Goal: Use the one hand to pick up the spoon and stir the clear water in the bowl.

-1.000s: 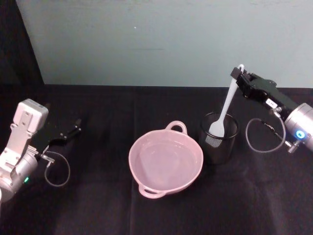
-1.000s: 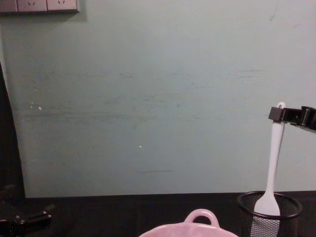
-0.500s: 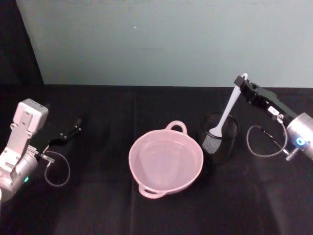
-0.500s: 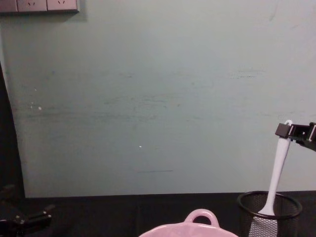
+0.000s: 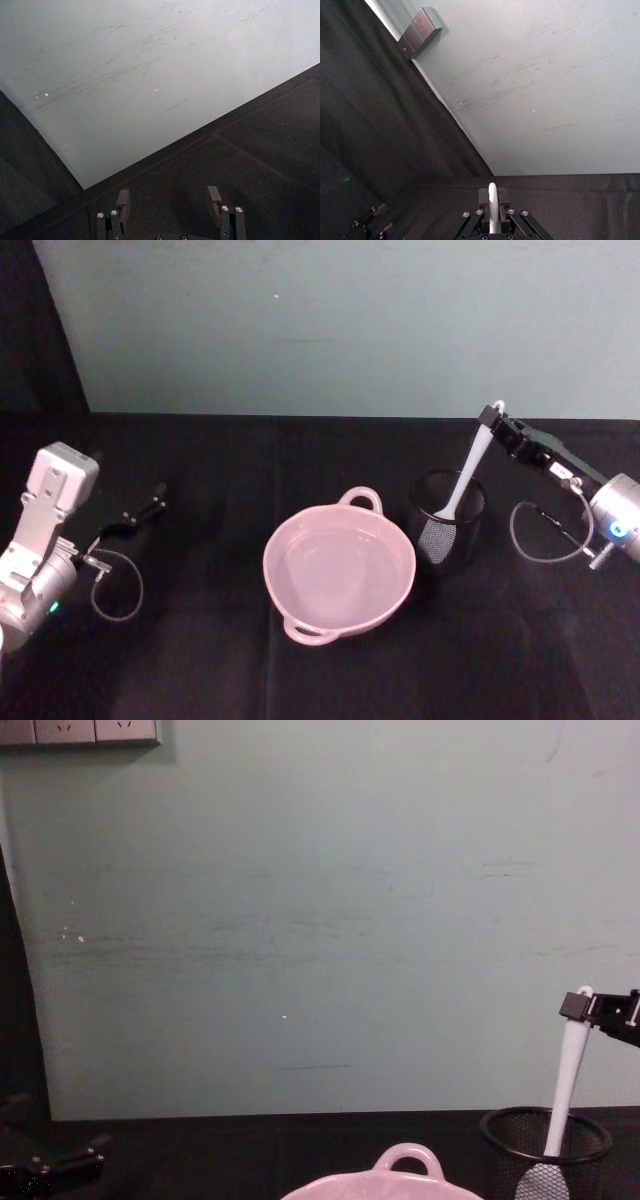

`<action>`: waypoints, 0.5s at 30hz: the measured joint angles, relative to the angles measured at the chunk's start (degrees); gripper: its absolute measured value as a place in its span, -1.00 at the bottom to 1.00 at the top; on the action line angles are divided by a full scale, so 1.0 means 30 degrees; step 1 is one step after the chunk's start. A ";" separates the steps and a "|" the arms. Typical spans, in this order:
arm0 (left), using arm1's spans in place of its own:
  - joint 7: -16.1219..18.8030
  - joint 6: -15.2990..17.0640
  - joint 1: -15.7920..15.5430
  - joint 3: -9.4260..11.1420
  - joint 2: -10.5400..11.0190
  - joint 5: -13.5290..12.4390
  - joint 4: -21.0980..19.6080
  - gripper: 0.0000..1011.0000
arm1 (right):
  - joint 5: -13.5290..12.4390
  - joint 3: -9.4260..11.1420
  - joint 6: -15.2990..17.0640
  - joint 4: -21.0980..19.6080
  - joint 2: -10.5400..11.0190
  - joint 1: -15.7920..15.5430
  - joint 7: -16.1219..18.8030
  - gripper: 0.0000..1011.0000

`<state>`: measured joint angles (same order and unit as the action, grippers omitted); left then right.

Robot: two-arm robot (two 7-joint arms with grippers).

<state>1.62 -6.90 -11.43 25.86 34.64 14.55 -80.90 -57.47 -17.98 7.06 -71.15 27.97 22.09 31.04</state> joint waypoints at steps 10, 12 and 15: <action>0.0000 0.0000 -0.0001 0.0000 0.0001 0.0000 0.0000 0.99 | -0.0604 -0.0395 0.0007 0.1025 0.0052 0.0498 0.0999 -0.78; 0.0000 -0.0001 0.0000 -0.0001 0.0001 0.0001 -0.0001 0.99 | -0.0775 -0.0455 -0.0039 0.1170 0.0036 0.0546 0.1104 -0.75; 0.0000 -0.0001 0.0000 0.0000 0.0001 0.0001 0.0001 0.99 | -0.0890 -0.0457 -0.0140 0.1155 0.0037 0.0514 0.1056 -0.66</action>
<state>1.62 -6.91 -11.43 25.86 34.65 14.55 -80.90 -60.15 -19.35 6.64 -67.69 28.08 23.64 34.21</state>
